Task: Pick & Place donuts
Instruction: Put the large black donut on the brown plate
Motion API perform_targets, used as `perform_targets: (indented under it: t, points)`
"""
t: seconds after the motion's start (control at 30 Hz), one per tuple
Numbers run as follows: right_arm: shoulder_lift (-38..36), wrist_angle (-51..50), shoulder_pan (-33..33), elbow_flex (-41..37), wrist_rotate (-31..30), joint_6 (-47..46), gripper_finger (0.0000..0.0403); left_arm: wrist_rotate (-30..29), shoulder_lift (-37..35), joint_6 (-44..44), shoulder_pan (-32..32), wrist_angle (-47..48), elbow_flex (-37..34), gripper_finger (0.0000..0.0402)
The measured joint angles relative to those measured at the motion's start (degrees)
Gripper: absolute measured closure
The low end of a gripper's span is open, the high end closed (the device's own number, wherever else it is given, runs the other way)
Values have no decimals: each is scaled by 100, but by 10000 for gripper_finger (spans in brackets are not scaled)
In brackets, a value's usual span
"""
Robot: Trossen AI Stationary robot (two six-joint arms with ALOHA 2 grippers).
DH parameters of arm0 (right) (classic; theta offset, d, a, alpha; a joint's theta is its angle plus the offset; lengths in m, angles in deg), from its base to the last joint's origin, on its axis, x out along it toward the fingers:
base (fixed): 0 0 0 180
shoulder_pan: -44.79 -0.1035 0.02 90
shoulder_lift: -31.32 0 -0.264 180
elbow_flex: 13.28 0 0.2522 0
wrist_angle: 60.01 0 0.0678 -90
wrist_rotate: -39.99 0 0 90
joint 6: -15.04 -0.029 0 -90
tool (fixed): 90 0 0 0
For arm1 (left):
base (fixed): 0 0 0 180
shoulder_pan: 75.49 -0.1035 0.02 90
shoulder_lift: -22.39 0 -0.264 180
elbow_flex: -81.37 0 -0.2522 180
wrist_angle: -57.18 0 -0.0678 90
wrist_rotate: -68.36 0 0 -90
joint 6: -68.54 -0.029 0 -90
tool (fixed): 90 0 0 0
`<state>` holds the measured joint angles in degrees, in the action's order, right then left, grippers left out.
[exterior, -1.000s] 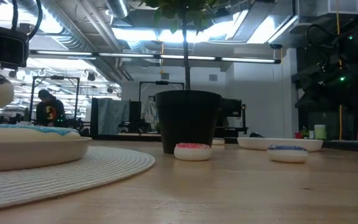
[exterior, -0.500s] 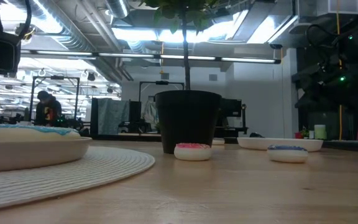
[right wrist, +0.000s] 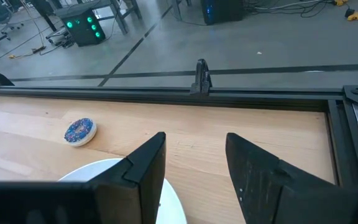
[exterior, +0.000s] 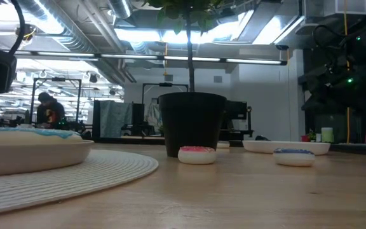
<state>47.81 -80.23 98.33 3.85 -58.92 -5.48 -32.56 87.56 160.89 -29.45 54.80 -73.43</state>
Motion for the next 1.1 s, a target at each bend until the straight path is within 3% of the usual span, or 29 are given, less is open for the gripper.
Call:
perform_targets:
  t: [0.37,0.67,1.1]
  points:
    - [-2,-2,-1,0,0,-1,234,-519,63,419,0,-16,0,293]
    - [0,-1,0,0,0,0,234,-452,63,654,0,68,0,210]
    - [0,0,-1,0,0,0,234,-463,-240,719,-203,114,0,197]
